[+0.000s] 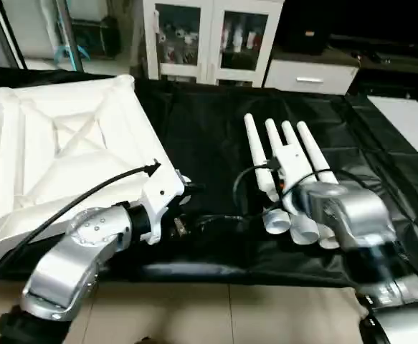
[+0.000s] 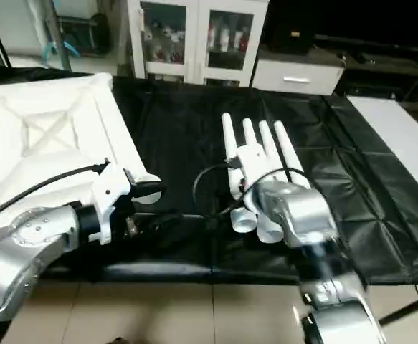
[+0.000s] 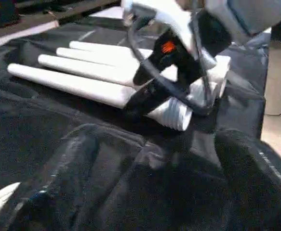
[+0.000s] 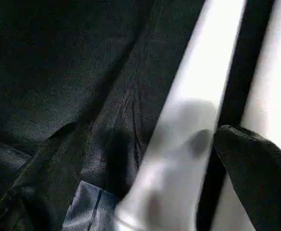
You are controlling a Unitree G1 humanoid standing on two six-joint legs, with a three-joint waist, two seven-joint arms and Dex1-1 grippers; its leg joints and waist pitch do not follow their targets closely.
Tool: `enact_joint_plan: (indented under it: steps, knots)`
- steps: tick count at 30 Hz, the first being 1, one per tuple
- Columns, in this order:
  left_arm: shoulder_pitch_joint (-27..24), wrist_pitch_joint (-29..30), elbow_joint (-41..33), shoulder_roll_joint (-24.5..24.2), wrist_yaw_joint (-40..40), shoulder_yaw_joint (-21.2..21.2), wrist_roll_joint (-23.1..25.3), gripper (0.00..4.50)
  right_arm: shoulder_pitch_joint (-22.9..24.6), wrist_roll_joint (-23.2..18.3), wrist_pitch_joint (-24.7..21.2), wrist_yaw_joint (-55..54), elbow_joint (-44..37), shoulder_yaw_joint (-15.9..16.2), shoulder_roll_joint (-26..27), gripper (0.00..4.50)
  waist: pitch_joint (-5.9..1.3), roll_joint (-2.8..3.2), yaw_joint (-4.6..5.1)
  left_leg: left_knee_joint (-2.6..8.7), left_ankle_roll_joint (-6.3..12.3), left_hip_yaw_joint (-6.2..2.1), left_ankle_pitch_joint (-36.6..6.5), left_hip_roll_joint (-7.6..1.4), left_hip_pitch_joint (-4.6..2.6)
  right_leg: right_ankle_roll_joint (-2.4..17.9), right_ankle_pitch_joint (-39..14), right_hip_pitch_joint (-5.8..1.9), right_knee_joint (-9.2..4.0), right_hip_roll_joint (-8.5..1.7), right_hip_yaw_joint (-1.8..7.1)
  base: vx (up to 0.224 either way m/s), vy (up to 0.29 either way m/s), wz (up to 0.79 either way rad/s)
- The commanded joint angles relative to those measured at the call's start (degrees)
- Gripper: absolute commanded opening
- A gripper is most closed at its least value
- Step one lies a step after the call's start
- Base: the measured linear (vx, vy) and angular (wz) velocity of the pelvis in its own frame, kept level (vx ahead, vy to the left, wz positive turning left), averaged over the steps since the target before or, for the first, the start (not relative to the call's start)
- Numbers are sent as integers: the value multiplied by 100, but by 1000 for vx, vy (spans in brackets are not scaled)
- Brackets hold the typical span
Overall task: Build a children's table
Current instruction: Pick table leg
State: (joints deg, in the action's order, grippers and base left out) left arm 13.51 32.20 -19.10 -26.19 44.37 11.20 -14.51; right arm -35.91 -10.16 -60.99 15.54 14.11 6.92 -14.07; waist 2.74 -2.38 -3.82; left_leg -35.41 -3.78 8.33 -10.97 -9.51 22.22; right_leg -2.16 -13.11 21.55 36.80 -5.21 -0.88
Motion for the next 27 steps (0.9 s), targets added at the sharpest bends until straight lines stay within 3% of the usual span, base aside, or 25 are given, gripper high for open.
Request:
enact_joint_plan:
  steps: [1,4,6,7,8,10,13,16,21,27]
  knots:
    - [64,95,-136,-18,67,56,-100,442,-202,106,113,38,411,11,35,450,-398,30,-47,461,-358,18,-90,-170,-106,1119,872,-198,-296,-159,93,0,0,0]
    - [85,143,-151,-64,70,82,-109,442,-387,150,170,-54,833,-2,98,450,-383,9,-63,464,-274,45,-99,-173,-91,1211,850,-179,-288,-159,91,0,0,0]
    - [93,198,-182,-104,62,103,-89,442,-548,192,217,-138,1200,-52,164,450,-362,30,-88,487,-354,62,-362,-202,-113,1192,501,-161,-311,-164,98,0,0,0]
    - [93,201,-185,-105,62,103,-88,442,-555,192,219,-140,1217,-57,168,450,-357,23,-96,492,-402,72,-492,-211,-127,1164,351,-146,-319,-163,101,0,0,0]
    - [91,216,-200,-117,63,103,-85,442,-610,191,215,-165,1340,-101,199,450,-350,-26,-108,498,-401,83,-534,-216,-129,1140,283,-149,-336,-163,104,0,0,0]
    - [77,210,-238,-164,48,115,-31,442,-725,132,215,-224,1643,-270,272,450,-345,13,-130,514,-470,82,-650,-229,-142,1105,96,-123,-328,-172,103,0,0,0]
    - [65,206,-256,-199,39,110,-23,448,-836,91,292,-255,1958,-417,307,432,-333,-13,-147,530,-569,92,-858,-239,-151,994,-149,-102,-339,-180,106,0,0,0]
    - [55,219,-293,-240,36,112,-41,450,-965,-28,468,-342,2264,-719,361,397,-335,-17,-144,535,-613,101,-865,-238,-145,942,-163,-96,-338,-179,104,0,0,0]
    - [64,212,-288,-263,25,128,-33,450,-1012,-24,505,-372,2329,-790,386,353,-352,-21,-150,517,-547,125,-646,-235,-132,923,109,-107,-325,-170,100,0,0,0]
    - [83,147,-250,-252,-6,161,18,450,-1034,-64,666,-449,2412,-980,433,303,-352,-25,-152,519,-527,134,-659,-241,-131,936,60,-106,-328,-172,104,0,0,0]
